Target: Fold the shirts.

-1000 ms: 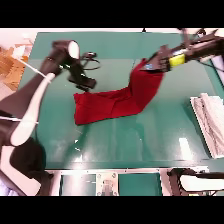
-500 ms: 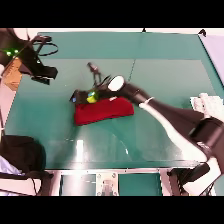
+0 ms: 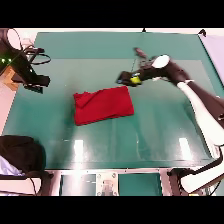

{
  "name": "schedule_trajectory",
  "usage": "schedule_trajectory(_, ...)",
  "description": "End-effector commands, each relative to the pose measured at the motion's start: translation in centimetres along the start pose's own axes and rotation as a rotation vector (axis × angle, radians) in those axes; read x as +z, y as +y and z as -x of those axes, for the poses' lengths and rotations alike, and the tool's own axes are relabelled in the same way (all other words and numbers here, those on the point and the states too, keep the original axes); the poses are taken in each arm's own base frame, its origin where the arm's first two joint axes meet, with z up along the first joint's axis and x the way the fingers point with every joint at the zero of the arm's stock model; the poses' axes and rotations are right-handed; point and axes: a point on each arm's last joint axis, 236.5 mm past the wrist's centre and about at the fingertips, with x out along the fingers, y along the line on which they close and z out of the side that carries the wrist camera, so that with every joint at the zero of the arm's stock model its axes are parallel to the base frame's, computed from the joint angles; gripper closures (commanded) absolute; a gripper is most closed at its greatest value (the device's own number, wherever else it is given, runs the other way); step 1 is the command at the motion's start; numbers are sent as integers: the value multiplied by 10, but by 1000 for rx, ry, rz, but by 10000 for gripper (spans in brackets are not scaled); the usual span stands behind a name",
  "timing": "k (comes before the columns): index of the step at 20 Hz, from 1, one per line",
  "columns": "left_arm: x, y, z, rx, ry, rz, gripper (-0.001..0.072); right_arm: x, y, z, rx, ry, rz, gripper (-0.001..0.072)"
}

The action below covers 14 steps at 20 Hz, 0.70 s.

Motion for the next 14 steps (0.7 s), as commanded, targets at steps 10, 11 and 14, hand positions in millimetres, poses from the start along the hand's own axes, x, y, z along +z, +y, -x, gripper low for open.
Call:
schedule_trajectory(10, 0, 0, -2, -4, 0, -1, 686, -77, -19, -74, 189, 249, -172, 413)
schedule_trajectory(11, 0, 0, -2, -4, 0, -1, 686, -69, -11, -74, 203, 231, -162, 613)
schedule_trajectory(14, 0, 0, -2, -3, 0, -2, 686, -38, 28, -46, 290, 185, -99, 695)
